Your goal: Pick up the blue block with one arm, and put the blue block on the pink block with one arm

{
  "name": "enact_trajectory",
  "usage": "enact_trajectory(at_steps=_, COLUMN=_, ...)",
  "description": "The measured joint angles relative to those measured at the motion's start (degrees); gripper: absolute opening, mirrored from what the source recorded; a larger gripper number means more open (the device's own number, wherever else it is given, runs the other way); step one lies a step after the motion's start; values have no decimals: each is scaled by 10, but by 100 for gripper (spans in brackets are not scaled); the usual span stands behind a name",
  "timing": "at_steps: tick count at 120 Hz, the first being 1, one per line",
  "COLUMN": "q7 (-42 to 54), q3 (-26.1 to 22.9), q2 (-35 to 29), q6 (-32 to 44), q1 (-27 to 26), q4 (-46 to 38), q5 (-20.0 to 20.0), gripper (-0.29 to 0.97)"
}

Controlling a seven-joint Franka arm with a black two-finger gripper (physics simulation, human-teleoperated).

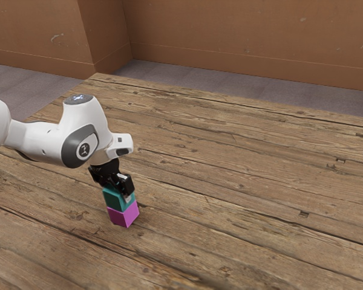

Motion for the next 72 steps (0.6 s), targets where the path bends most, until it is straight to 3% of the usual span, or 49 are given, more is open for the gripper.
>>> enact_trajectory(at_steps=35, q7=12, q3=3, q2=-29, q6=-6, q1=-1, q4=19, q5=-1, gripper=63)
enact_trajectory(at_steps=52, q7=8, q3=3, q2=-51, q6=-79, q1=-1, q4=142, q5=-1, gripper=64)
enact_trajectory(at_steps=72, q7=-13, q3=27, q2=-54, q6=-201, q1=-25, q4=272, q5=35, gripper=65)
